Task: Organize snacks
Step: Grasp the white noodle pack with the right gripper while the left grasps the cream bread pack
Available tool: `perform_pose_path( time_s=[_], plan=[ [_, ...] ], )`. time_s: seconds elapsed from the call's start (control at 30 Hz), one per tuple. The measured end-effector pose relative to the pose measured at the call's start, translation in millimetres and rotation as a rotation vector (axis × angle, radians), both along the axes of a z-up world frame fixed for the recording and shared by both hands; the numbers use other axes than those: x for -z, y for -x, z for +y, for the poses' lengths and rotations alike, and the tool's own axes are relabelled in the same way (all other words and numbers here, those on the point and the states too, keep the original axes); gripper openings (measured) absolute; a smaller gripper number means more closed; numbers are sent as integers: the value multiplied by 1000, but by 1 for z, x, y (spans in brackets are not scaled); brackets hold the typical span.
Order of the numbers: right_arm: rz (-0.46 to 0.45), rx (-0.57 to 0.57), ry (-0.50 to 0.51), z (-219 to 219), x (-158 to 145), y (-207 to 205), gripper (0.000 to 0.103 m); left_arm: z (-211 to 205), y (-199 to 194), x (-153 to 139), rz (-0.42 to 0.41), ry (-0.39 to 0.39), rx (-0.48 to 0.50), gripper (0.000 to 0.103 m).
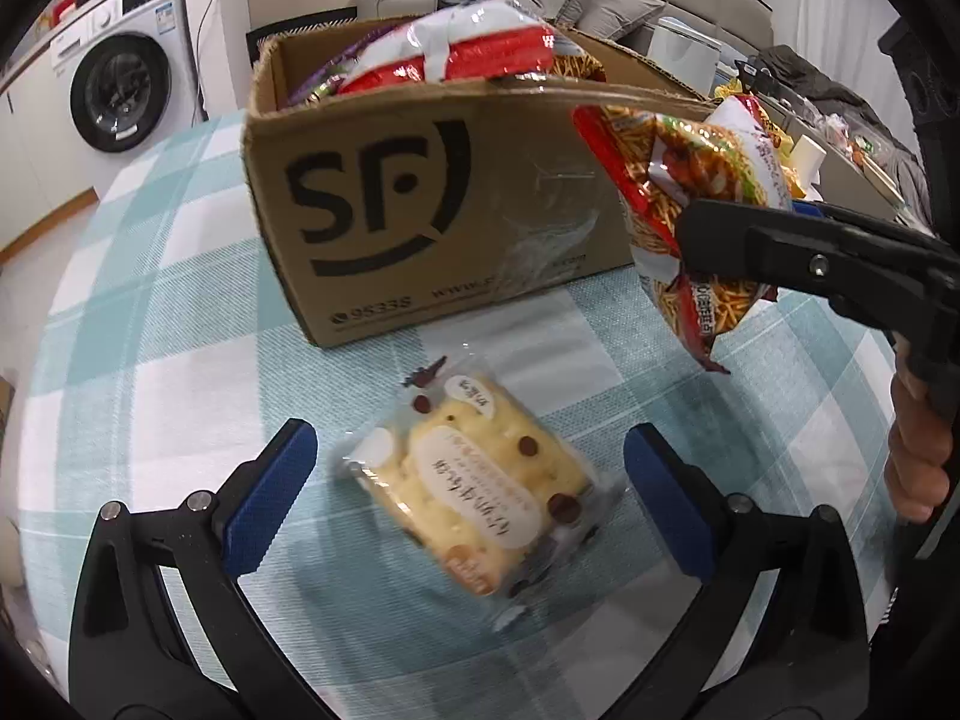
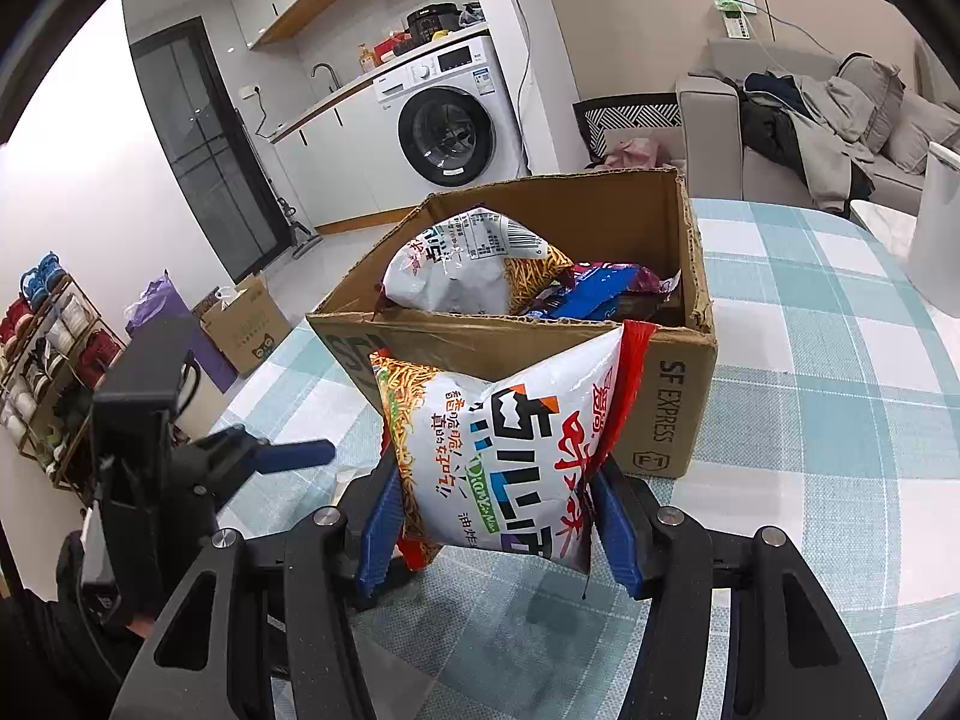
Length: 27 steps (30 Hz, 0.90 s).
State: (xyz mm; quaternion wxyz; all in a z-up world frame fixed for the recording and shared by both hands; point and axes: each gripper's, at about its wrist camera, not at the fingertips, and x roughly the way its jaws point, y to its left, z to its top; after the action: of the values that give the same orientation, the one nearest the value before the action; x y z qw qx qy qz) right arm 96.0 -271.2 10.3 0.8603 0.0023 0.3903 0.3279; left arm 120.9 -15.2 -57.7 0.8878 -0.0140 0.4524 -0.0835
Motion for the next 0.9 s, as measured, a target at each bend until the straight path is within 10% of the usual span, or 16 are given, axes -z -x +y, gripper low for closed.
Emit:
perform_pose_path(
  time_s=[0.53,0.9],
  plan=[
    [-9,0,-1,-1,0,1,58,-19,2,5,52,-75,-21,101],
    [-16,-1,-3,-3,-2,1,58,-22,3,-8,14,-27,-2,59]
  ],
)
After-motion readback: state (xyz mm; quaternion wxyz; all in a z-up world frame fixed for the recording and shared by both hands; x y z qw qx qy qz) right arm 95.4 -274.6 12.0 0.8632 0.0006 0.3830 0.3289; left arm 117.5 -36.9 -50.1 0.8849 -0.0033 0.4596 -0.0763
